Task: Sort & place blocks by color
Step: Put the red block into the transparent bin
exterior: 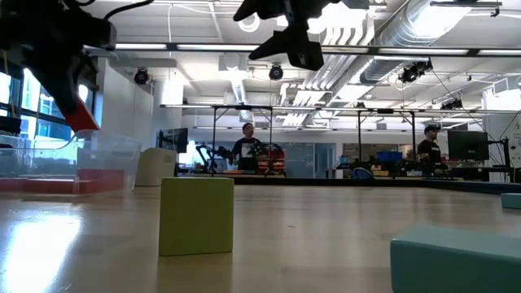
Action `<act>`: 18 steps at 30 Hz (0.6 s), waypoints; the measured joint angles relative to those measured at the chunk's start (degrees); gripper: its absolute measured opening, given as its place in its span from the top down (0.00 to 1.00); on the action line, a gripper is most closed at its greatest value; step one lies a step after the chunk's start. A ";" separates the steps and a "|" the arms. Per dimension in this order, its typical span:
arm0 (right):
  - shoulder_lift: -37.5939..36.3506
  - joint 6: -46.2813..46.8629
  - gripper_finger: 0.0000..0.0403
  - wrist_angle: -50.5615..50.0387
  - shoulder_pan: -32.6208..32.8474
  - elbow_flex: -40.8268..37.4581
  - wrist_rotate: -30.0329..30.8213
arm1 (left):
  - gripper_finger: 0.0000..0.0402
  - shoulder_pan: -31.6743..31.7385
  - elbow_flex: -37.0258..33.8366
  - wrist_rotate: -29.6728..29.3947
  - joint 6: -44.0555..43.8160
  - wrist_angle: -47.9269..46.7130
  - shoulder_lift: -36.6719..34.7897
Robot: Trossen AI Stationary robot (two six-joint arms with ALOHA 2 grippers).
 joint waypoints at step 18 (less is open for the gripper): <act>0.00 0.03 0.47 0.02 0.00 -0.01 2.55 | 0.86 0.13 -4.53 -4.46 -26.91 0.10 -3.70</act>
